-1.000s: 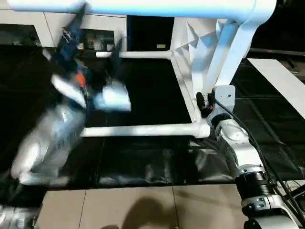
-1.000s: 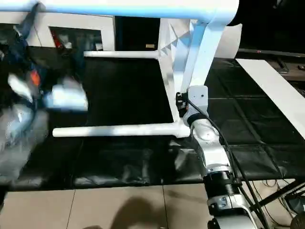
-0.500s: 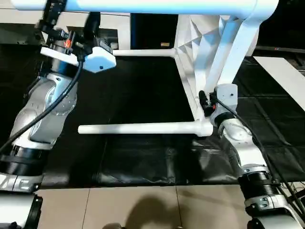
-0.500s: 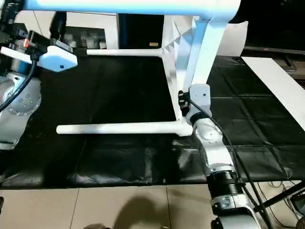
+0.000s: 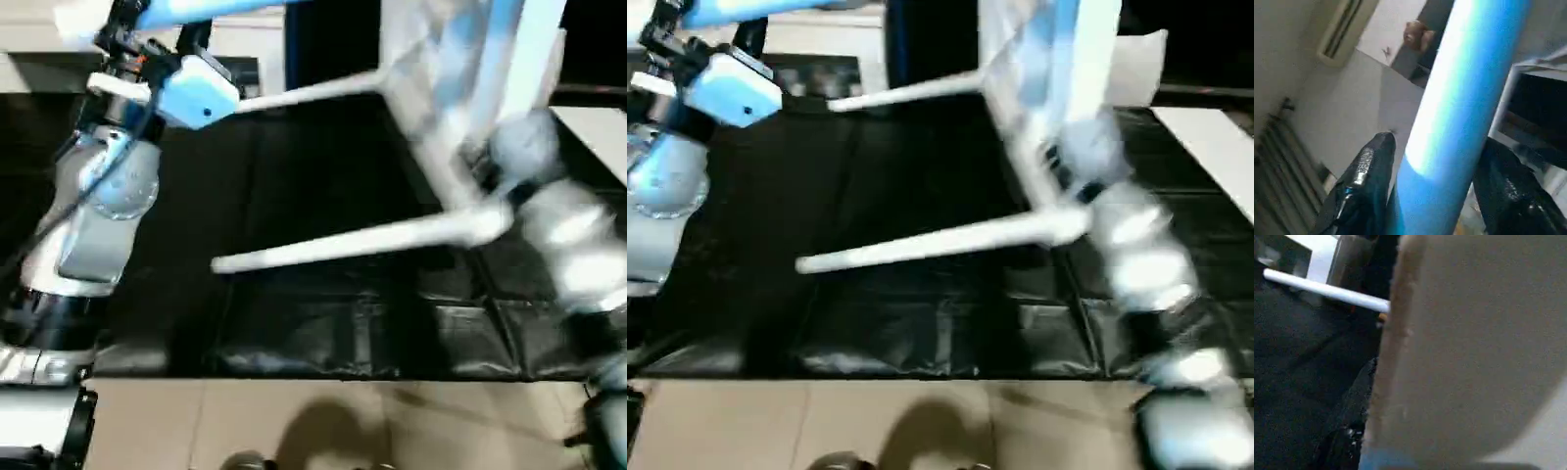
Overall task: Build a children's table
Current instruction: Flip table
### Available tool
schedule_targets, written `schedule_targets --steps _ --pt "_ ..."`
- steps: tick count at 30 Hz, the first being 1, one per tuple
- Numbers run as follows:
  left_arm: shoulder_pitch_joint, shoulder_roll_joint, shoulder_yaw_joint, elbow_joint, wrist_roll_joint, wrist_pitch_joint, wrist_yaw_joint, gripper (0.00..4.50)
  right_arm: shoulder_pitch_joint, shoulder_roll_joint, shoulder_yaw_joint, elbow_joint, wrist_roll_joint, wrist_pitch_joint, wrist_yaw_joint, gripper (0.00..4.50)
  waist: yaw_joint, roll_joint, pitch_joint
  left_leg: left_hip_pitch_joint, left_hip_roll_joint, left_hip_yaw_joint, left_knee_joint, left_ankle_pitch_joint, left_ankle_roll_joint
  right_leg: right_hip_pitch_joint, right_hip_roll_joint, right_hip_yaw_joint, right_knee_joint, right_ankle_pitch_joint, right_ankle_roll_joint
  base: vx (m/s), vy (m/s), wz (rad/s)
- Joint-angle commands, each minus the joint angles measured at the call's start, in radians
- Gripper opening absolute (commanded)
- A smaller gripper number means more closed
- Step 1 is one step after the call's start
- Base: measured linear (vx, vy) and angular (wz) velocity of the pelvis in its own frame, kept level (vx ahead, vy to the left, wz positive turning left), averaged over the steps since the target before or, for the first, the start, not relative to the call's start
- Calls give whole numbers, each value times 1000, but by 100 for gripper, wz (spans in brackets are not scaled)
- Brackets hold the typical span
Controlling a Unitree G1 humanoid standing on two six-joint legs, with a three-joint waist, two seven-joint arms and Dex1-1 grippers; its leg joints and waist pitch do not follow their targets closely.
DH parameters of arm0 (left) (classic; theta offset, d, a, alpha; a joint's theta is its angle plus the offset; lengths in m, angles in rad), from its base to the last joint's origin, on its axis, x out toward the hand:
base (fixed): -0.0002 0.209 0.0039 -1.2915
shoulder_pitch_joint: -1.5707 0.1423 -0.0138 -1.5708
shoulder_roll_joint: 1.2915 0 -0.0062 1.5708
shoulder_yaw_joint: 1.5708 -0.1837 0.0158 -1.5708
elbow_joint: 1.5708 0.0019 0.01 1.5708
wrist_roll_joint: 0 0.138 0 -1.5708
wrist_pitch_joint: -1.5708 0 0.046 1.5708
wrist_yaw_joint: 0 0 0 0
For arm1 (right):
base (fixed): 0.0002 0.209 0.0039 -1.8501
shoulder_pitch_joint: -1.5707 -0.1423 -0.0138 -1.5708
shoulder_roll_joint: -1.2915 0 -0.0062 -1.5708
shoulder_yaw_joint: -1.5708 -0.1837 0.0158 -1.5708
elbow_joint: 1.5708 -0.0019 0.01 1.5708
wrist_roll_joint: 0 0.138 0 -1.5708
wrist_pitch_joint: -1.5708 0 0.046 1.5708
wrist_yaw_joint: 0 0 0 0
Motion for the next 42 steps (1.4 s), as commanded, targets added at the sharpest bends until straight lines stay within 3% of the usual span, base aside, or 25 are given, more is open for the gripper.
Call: schedule_targets --steps 1,3,4,5,6,10,11,12,16,17,18,19,20,22,23,25,26,28,30,31,33,34,36,38,42 --pt "55 -23 -4 -9 -127 146 -141 227 -48 -94 112 -66 -148 -78 157 200 -7 -35 -62 2 92 -41 -57 -43 91 59 -120 84 -91 -286 -92 0 0 0" --pt "90 -39 28 -82 -256 266 -227 222 -98 -151 134 -52 -137 -76 256 200 -6 -42 -60 8 95 -40 -58 -64 80 59 -125 83 -92 -341 -84 0 0 0" --pt "90 -39 28 -82 -256 266 -227 210 -98 -151 134 -52 -137 -76 256 201 -4 -39 -62 6 95 -43 -58 -56 80 63 -128 81 -91 -344 -87 0 0 0" --pt "114 -32 54 -135 -328 355 -292 205 -140 -195 156 -37 -130 -92 345 201 -3 -37 -57 11 94 -38 -57 -76 85 50 -120 82 -101 -369 -79 0 0 0" --pt "122 -25 71 -156 -351 392 -326 203 -164 -213 168 -23 -125 -111 399 201 -5 -42 -59 6 94 -40 -56 -80 83 59 -126 80 -96 -382 -86 0 0 0" --pt "135 -41 126 -191 -420 483 -374 186 -232 -223 185 45 -119 -173 488 201 -6 -40 -45 13 87 -35 -53 -142 77 45 -124 76 -122 -529 -41 0 0 0" --pt "137 -52 143 -195 -437 501 -372 177 -251 -217 185 69 -117 -190 497 257 -9 -47 -43 25 83 -36 -52 -178 61 39 -121 71 -135 -600 -3 0 0 0" --pt "144 -63 157 -192 -441 510 -362 177 -275 -207 186 99 -122 -215 494 257 -16 -53 -42 30 86 -37 -52 -199 55 35 -121 67 -137 -621 -2 0 0 0" --pt "164 -68 171 -208 -448 548 -350 174 -325 -181 183 162 -131 -277 460 296 -39 -50 -37 38 90 -49 -51 -299 33 30 -125 53 -150 -684 24 0 0 0" --pt "173 -71 176 -220 -454 573 -348 174 -358 -158 166 203 -137 -330 399 313 -47 -45 -36 41 93 -55 -54 -330 24 31 -127 46 -157 -702 29 0 0 0" --pt "173 -71 176 -220 -454 573 -348 174 -358 -158 166 203 -137 -330 399 322 -59 -35 -38 55 103 -62 -54 -393 3 28 -126 32 -164 -688 23 0 0 0" --pt "171 -77 178 -224 -455 587 -341 174 -370 -137 137 220 -105 -337 398 322 -66 -31 -38 61 111 -68 -59 -431 -7 32 -123 23 -165 -656 20 0 0 0" --pt "168 -86 181 -225 -457 599 -335 174 -380 -122 108 234 -83 -347 395 339 -77 -24 -37 52 139 -89 -86 -543 -42 50 -119 20 -144 -544 8 0 0 0" --pt "171 -88 182 -227 -455 603 -336 173 -389 -112 82 249 -62 -366 394 354 -82 -18 -38 56 142 -93 -93 -604 -71 49 -122 24 -138 -493 -8 0 0 0" --pt "177 -95 187 -225 -455 609 -334 173 -404 -94 28 263 -13 -395 389 367 -87 -20 -36 63 129 -88 -88 -638 -87 44 -133 26 -145 -503 -25 0 0 0" --pt "183 -97 190 -222 -456 611 -333 172 -411 -82 -9 265 27 -407 391 383 -89 -21 -37 64 125 -86 -83 -631 -83 45 -138 26 -150 -516 -26 0 0 0" --pt "198 -95 186 -207 -449 593 -334 170 -421 -62 -94 248 133 -418 414 395 -85 -17 -38 61 121 -83 -76 -582 -64 46 -146 28 -160 -545 -19 0 0 0" --pt "203 -93 184 -202 -447 585 -337 169 -421 -60 -113 241 158 -425 421 403 -81 -18 -39 59 120 -82 -75 -549 -53 48 -146 30 -158 -537 -24 0 0 0" --pt "215 -84 169 -196 -442 556 -353 160 -412 -58 -139 217 203 -443 459 428 -79 -16 -42 47 126 -83 -82 -516 -50 56 -144 36 -147 -480 -40 0 0 0" --pt "224 -94 176 -184 -444 545 -343 160 -400 -54 -167 178 245 -442 470 428 -76 -9 -43 43 127 -84 -84 -509 -49 58 -144 39 -141 -460 -47 0 0 0" --pt "229 -102 183 -177 -446 538 -335 154 -392 -52 -186 151 275 -441 476 448 -67 -15 -52 29 130 -77 -85 -402 -34 63 -149 55 -125 -345 -90 0 0 0" --pt "256 -113 189 -152 -449 469 -330 153 -375 -43 -241 90 340 -421 462 449 -63 -12 -53 24 129 -72 -83 -350 -18 64 -148 59 -123 -302 -111 0 0 0" --pt "265 -116 191 -146 -452 444 -332 151 -369 -41 -255 75 358 -413 461 450 -54 -15 -55 27 133 -66 -82 -319 -4 61 -146 61 -120 -305 -120 0 0 0" --pt "297 -121 200 -126 -469 400 -343 150 -317 -31 -292 5 410 -375 442 450 -44 -13 -56 32 132 -62 -83 -310 -6 56 -142 64 -122 -312 -118 0 0 0" --pt "343 -120 217 -77 -488 327 -349 150 -193 9 -379 -112 512 -308 365 450 -39 -13 -66 23 134 -63 -85 -217 1 64 -138 65 -102 -184 -138 13 -7 1"
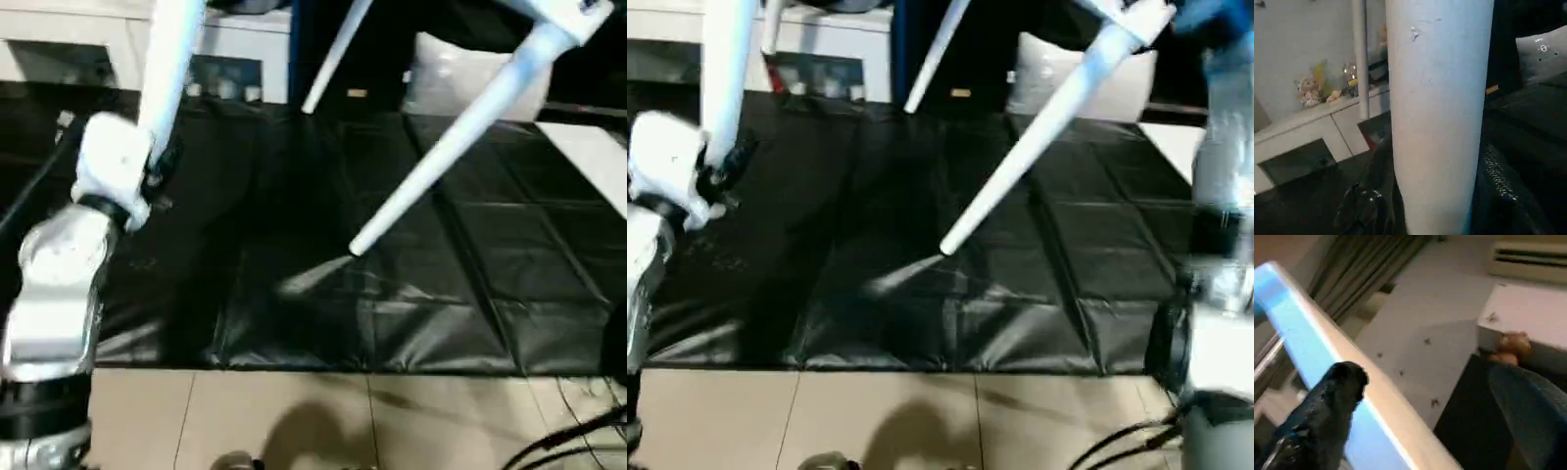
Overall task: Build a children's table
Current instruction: Flip table
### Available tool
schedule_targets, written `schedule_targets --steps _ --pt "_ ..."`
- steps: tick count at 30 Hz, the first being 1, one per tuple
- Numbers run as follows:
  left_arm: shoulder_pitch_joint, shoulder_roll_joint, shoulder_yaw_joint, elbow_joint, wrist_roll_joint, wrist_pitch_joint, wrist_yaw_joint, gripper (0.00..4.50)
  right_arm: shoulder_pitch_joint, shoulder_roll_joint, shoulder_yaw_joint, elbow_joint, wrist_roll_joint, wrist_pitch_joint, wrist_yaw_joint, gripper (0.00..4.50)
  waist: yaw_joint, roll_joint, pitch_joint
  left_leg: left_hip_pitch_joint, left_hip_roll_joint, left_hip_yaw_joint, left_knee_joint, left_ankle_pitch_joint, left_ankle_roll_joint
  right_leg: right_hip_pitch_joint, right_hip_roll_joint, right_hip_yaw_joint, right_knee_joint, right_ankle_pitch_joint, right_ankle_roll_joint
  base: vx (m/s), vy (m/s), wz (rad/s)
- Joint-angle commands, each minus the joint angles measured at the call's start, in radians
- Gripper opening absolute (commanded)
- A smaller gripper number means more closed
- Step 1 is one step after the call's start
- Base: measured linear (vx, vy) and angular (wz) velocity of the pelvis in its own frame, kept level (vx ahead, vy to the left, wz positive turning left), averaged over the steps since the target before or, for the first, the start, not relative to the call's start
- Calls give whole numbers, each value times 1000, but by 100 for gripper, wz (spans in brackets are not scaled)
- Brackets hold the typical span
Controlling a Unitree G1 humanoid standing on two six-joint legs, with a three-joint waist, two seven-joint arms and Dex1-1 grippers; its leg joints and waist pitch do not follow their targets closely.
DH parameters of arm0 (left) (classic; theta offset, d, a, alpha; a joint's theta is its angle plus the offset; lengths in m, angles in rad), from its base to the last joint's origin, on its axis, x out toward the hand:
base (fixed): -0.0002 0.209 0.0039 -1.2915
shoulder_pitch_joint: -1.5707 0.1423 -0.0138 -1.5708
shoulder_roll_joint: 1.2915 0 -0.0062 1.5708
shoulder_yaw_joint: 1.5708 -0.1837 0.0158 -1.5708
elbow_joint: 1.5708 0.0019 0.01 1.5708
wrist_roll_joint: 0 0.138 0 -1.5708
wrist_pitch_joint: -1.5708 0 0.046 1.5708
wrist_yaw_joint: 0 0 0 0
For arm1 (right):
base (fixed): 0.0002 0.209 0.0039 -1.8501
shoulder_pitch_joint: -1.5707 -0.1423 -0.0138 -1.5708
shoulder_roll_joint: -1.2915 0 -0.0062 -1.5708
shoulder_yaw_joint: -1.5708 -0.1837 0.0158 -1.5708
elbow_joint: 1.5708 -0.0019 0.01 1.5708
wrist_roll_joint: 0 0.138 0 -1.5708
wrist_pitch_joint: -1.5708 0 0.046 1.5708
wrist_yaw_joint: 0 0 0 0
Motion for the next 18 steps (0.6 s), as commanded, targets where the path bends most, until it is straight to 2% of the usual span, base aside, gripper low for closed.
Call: schedule_targets --steps 1,2,3,4,5,6,7,9,10,11,12,14,15,16,17,18 --pt "29 -1 -23 43 -1 -43 -31 149 58 10 -59 -59 52 35 -46 450 -3 16 -76 21 118 -54 -90 -184 9 33 -136 102 -56 -177 -143 0 0 0" --pt "41 2 -20 61 -10 -83 -47 149 105 21 -78 -92 64 54 -70 450 1 17 -77 18 115 -52 -89 -158 18 35 -135 100 -55 -172 -143 0 0 0" --pt "41 2 -20 61 -10 -83 -47 149 105 21 -78 -92 64 54 -70 450 1 17 -77 18 115 -52 -89 -158 18 35 -135 100 -55 -172 -143 0 0 0" --pt "46 3 -19 67 -17 -104 -55 148 125 27 -87 -108 75 68 -80 450 3 23 -78 19 115 -53 -90 -164 14 35 -133 98 -55 -192 -140 0 0 0" --pt "56 5 -13 85 -22 -133 -59 148 179 48 -109 -126 88 85 -113 450 4 20 -74 23 116 -51 -93 -194 5 31 -132 98 -63 -237 -127 0 0 0" --pt "59 6 -11 94 -27 -147 -65 148 205 60 -120 -135 96 96 -132 450 7 28 -71 24 115 -53 -95 -209 2 30 -133 98 -69 -260 -120 0 0 0" --pt "61 8 -9 103 -30 -157 -66 148 228 74 -130 -138 102 107 -152 450 6 27 -69 28 118 -52 -97 -232 -6 27 -131 98 -74 -284 -111 0 0 0" --pt "64 11 -12 114 -32 -172 -69 148 255 89 -135 -149 114 130 -171 450 1 28 -65 36 118 -57 -104 -312 -42 24 -129 96 -82 -345 -99 0 0 0" --pt "66 16 -17 126 -37 -188 -77 148 291 108 -131 -150 122 155 -187 450 2 32 -65 39 117 -57 -103 -330 -50 22 -130 97 -84 -357 -97 0 0 0" --pt "67 17 -18 130 -37 -193 -78 148 302 114 -128 -148 123 163 -190 450 -1 31 -61 42 116 -57 -106 -368 -59 20 -131 96 -91 -390 -89 0 0 0" --pt "69 18 -23 142 -41 -209 -82 148 343 135 -99 -146 139 204 -173 450 -3 30 -62 39 115 -61 -106 -386 -65 25 -133 95 -92 -411 -82 0 0 0" --pt "68 18 -24 153 -46 -224 -85 148 366 146 -81 -153 151 230 -158 450 -4 29 -59 39 114 -62 -107 -398 -60 25 -137 95 -98 -439 -72 0 0 0" --pt "65 15 -29 170 -47 -242 -89 148 392 161 -3 -135 135 269 -90 450 -6 28 -60 38 113 -64 -106 -406 -60 29 -138 92 -99 -462 -66 0 0 0" --pt "64 13 -31 176 -48 -249 -91 148 399 169 25 -126 128 285 -70 450 -6 28 -59 38 112 -63 -105 -396 -53 27 -140 93 -103 -472 -62 0 0 0" --pt "64 9 -33 183 -50 -256 -92 148 396 184 57 -105 106 293 -64 450 -9 34 -60 37 112 -64 -104 -389 -50 27 -141 93 -104 -475 -64 0 0 0" --pt "65 9 -33 184 -50 -256 -92 148 396 185 59 -103 104 292 -65 450 -9 34 -60 37 112 -64 -104 -389 -50 27 -141 93 -104 -475 -64 0 0 0"
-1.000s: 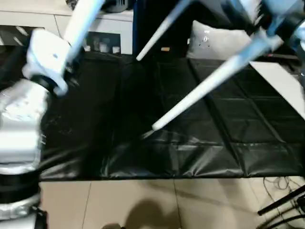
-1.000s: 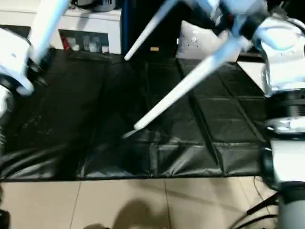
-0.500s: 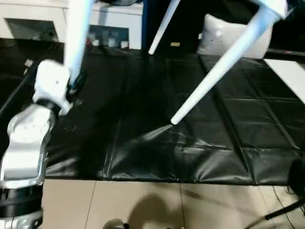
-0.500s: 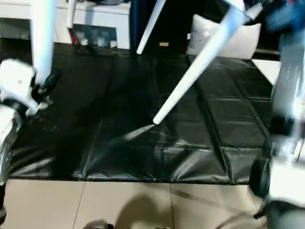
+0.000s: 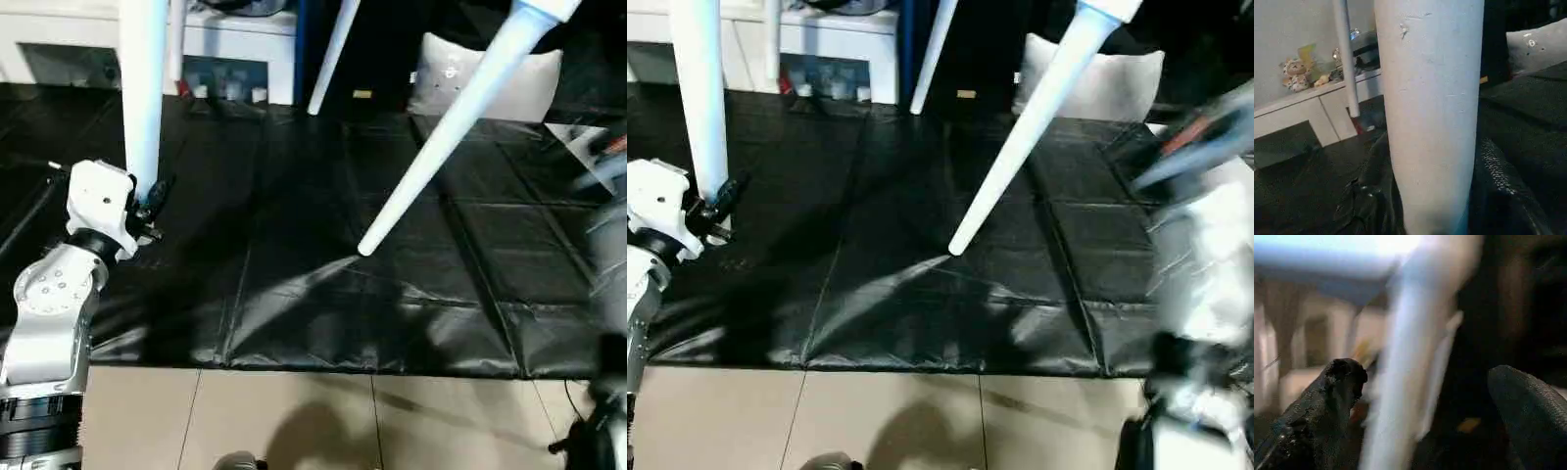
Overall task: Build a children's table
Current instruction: Flip table
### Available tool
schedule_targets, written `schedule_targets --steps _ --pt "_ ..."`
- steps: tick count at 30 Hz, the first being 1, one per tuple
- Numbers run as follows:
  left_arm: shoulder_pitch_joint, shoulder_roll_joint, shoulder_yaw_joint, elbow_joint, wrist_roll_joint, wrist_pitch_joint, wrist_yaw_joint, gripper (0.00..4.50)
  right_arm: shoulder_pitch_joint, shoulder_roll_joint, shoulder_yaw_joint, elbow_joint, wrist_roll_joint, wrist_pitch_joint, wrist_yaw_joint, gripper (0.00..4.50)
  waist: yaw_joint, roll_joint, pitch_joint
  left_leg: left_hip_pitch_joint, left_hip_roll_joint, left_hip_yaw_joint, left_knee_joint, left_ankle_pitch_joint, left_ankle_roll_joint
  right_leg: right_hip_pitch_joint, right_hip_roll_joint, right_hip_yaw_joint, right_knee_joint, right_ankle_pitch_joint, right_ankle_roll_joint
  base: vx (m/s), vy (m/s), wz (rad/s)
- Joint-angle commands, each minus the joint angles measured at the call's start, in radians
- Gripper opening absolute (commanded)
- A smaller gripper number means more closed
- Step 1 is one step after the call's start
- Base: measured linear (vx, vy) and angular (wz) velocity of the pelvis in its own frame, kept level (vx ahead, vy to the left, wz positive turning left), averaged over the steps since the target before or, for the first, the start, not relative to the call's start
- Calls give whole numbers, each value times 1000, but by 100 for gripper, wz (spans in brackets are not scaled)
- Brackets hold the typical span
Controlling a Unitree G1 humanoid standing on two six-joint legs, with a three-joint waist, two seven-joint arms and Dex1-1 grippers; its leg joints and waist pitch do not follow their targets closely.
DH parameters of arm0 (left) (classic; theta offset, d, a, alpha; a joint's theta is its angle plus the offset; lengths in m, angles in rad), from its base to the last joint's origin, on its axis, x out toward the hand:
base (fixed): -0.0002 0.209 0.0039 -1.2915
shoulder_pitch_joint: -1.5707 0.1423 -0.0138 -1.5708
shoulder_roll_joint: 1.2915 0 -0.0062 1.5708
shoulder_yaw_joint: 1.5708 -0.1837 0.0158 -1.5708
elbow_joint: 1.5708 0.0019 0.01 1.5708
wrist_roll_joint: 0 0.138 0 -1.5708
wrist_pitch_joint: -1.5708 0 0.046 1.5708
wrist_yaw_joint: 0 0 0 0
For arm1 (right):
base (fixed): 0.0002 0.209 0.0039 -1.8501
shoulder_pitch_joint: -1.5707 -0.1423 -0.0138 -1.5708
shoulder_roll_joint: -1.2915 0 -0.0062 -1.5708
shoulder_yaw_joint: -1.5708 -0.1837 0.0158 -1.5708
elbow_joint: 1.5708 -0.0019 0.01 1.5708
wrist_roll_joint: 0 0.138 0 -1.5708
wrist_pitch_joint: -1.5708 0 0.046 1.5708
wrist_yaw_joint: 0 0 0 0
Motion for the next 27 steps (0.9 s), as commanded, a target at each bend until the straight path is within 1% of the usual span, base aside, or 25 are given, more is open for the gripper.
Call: schedule_targets --steps 1,3,4,5,6,7,8,9,10,11,13,14,15,16,17,18,19,20,21,22,23,24,25,27 --pt "-1 3 -60 4 27 -22 -44 148 -22 9 42 33 -38 15 8 450 -9 19 -61 26 115 -70 -101 -385 -53 20 -141 90 -97 -466 -70 0 0 0" --pt "3 0 -64 11 21 -33 -47 148 -48 29 49 90 -65 12 -9 450 -8 24 -61 33 119 -69 -102 -385 -69 13 -137 94 -91 -429 -84 0 0 0" --pt "6 -1 -66 14 19 -37 -49 148 -63 37 50 123 -77 11 -19 450 -8 23 -62 32 120 -68 -104 -384 -73 14 -137 95 -89 -414 -88 0 0 0" --pt "13 -2 -70 18 18 -45 -53 148 -92 51 52 182 -100 -8 -27 450 -11 18 -65 25 120 -70 -104 -365 -79 18 -139 95 -77 -378 -105 0 0 0" --pt "16 -2 -72 20 19 -47 -56 148 -105 57 53 209 -111 -22 -26 450 -12 22 -67 24 119 -66 -104 -354 -84 17 -140 98 -73 -350 -120 0 0 0" --pt "20 -2 -75 22 19 -50 -60 148 -120 64 58 232 -113 -20 -18 450 -11 22 -66 26 119 -63 -104 -349 -84 16 -140 100 -74 -338 -124 0 0 0" --pt "22 -1 -77 26 17 -55 -61 148 -127 68 62 241 -110 -14 -13 450 -11 22 -65 25 119 -62 -103 -343 -82 17 -141 102 -72 -323 -132 0 0 0" --pt "26 0 -80 27 15 -57 -66 148 -134 70 71 250 -114 -14 -6 450 -8 23 -67 26 119 -61 -102 -335 -79 18 -141 103 -71 -313 -135 0 0 0" --pt "30 1 -83 32 14 -65 -68 148 -139 70 81 254 -111 -8 2 450 -7 14 -69 21 121 -61 -104 -298 -71 24 -142 103 -64 -285 -140 0 0 0" --pt "34 2 -85 33 13 -70 -68 148 -140 69 88 253 -109 -6 6 450 -6 8 -69 20 121 -57 -104 -273 -62 24 -141 104 -63 -263 -140 0 0 0" --pt "45 3 -82 35 8 -76 -70 148 -137 67 104 244 -100 6 34 450 -4 11 -70 20 121 -56 -102 -246 -54 25 -143 105 -59 -251 -143 0 0 0" --pt "51 4 -80 35 9 -74 -67 148 -131 66 108 235 -94 14 49 450 -4 10 -69 18 121 -55 -103 -242 -49 28 -142 105 -60 -255 -141 0 0 0" --pt "54 5 -80 37 9 -74 -65 148 -133 67 107 238 -96 13 61 450 -4 11 -68 20 122 -55 -103 -241 -48 26 -141 104 -61 -261 -139 0 0 0" --pt "61 10 -78 45 15 -74 -59 148 -120 68 99 203 -70 35 95 450 -4 9 -68 19 122 -54 -103 -244 -46 26 -142 105 -62 -267 -138 0 0 0" --pt "67 14 -75 52 21 -72 -52 148 -104 68 91 159 -36 64 132 450 -3 11 -66 22 123 -55 -104 -256 -43 27 -142 106 -66 -287 -132 0 0 0" --pt "67 14 -75 52 21 -72 -52 148 -104 68 91 159 -36 64 132 450 -2 11 -66 22 126 -57 -106 -260 -42 26 -142 106 -65 -289 -128 0 0 0" --pt "71 16 -73 52 22 -71 -50 148 -97 68 89 140 -24 75 143 450 -3 12 -66 21 125 -57 -106 -262 -44 26 -140 106 -65 -290 -127 0 0 0" --pt "76 20 -70 56 21 -69 -48 148 -80 62 93 100 -2 101 165 450 -1 15 -66 24 127 -57 -107 -270 -55 23 -142 105 -66 -291 -128 0 0 0" --pt "87 29 -62 68 25 -66 -39 148 -28 32 121 -7 44 164 215 450 1 17 -66 25 126 -57 -107 -273 -57 24 -140 106 -68 -289 -125 0 0 0" --pt "92 33 -59 73 26 -65 -37 148 -5 18 133 -53 63 191 237 450 10 14 -69 28 132 -59 -107 -251 -49 27 -137 107 -63 -241 -108 0 0 0" --pt "107 43 -50 82 27 -63 -33 148 56 -16 164 -164 100 246 274 450 9 12 -69 21 131 -62 -111 -235 -39 32 -137 106 -57 -208 -107 0 0 0" --pt "108 44 -50 83 27 -63 -33 148 60 -17 166 -170 102 249 274 450 9 12 -69 21 131 -62 -111 -235 -39 32 -137 106 -57 -208 -107 0 0 0" --pt "113 46 -46 84 25 -62 -32 148 78 -24 171 -201 110 263 278 450 9 12 -67 21 130 -60 -110 -232 -37 29 -141 107 -58 -208 -109 0 0 0" --pt "119 49 -40 92 20 -60 -31 148 112 -35 179 -261 127 294 286 450 10 11 -66 21 127 -59 -109 -259 -49 28 -147 106 -68 -272 -114 0 0 0"
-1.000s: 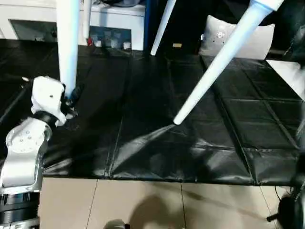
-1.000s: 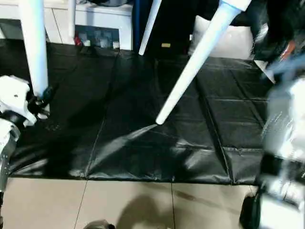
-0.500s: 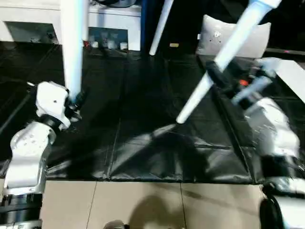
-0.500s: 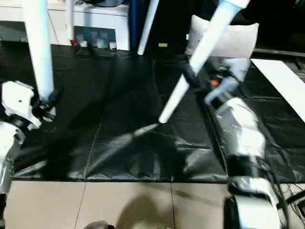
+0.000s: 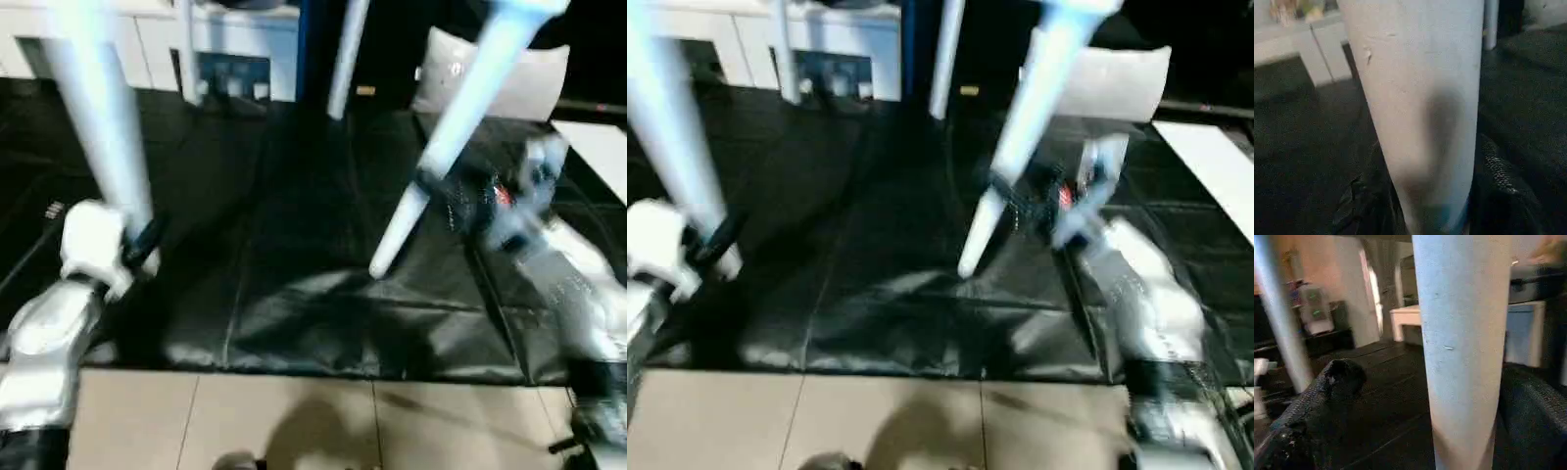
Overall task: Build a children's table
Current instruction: Flip table
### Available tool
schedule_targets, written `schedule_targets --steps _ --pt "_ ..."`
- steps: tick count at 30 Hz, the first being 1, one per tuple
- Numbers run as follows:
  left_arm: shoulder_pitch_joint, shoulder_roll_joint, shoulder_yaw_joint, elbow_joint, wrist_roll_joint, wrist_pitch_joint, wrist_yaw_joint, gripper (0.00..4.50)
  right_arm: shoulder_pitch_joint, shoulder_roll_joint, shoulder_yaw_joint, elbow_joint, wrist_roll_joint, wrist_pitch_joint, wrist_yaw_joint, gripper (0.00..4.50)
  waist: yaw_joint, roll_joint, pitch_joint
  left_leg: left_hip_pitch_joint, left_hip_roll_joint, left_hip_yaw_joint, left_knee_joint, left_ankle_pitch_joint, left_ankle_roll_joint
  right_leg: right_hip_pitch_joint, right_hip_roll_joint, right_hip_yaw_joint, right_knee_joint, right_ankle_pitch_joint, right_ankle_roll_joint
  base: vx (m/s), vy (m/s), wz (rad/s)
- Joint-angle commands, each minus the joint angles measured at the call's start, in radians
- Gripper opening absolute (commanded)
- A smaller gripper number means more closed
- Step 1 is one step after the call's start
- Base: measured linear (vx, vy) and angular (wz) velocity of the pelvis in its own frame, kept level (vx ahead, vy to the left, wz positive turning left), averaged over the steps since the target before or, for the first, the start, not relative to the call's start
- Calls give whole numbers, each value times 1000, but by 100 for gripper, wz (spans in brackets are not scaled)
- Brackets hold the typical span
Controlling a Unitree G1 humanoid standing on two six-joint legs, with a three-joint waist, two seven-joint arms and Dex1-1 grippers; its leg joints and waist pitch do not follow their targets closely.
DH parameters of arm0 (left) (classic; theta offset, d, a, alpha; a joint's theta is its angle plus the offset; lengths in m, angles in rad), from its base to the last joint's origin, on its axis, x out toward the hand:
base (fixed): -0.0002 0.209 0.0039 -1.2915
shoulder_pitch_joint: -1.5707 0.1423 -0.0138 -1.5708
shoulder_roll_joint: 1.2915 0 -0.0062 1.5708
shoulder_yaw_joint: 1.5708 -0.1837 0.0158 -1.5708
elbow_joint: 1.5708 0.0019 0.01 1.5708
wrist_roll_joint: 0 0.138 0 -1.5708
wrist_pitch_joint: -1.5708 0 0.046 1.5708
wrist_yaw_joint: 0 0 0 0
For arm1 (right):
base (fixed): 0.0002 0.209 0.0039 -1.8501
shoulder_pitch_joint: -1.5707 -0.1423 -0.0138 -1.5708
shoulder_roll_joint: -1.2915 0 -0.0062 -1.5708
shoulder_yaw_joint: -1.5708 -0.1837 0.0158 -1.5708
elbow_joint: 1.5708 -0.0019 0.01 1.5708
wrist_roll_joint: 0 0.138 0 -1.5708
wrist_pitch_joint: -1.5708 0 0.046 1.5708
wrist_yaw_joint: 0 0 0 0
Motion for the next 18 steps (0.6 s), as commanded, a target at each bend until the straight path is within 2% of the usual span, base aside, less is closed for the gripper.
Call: schedule_targets --steps 1,6,9,10,11,12,13,14,15,17,18 --pt "-11 30 -60 -33 83 -30 -16 149 2 0 62 -93 41 38 53 450 -5 21 -62 27 127 -65 -102 -276 -57 29 -145 103 -72 -303 -113 0 0 0" --pt "-26 37 -61 32 87 -11 2 149 29 5 80 -132 29 68 29 450 -6 18 -57 33 125 -70 -104 -331 -70 25 -146 101 -84 -392 -84 0 0 0" --pt "-23 42 -58 70 81 -6 4 149 29 10 96 -103 -31 47 -6 450 -9 17 -53 34 121 -72 -103 -362 -76 25 -149 98 -94 -455 -68 0 0 0" --pt "-13 46 -51 94 79 -6 7 149 29 13 111 -79 -77 28 -22 450 -9 17 -52 34 121 -74 -104 -369 -76 24 -149 97 -96 -472 -62 0 0 0" --pt "-6 46 -43 111 77 -10 13 149 30 14 119 -64 -102 15 -30 450 -13 13 -51 36 118 -74 -103 -377 -74 21 -150 97 -101 -511 -48 0 0 0" --pt "-2 46 -34 131 70 -15 14 184 31 19 122 -53 -118 3 -36 450 -13 13 -51 36 118 -74 -103 -377 -74 21 -150 97 -101 -511 -48 0 0 0" --pt "0 48 -30 144 69 -25 15 205 33 23 121 -47 -124 -2 -42 450 -15 7 -51 39 118 -75 -102 -384 -71 20 -152 96 -106 -538 -38 0 0 0" --pt "8 55 -11 191 55 -57 6 205 40 38 119 -21 -152 -32 -65 450 -19 1 -51 38 116 -77 -102 -394 -68 17 -151 93 -110 -567 -26 0 0 0" --pt "12 56 -2 205 43 -67 -3 219 44 42 118 -11 -163 -42 -74 450 -27 -8 -52 37 115 -78 -104 -406 -69 17 -149 91 -111 -582 -12 0 0 0" --pt "28 57 21 208 23 -90 -11 243 56 49 109 -2 -162 -42 -86 450 -34 -2 -53 37 121 -83 -105 -431 -76 17 -149 90 -109 -589 -9 0 0 0" --pt "56 54 56 192 -19 -123 -34 243 83 59 93 -1 -153 -37 -107 450 -36 -11 -55 31 123 -84 -107 -419 -74 21 -155 93 -108 -572 -15 0 0 0"
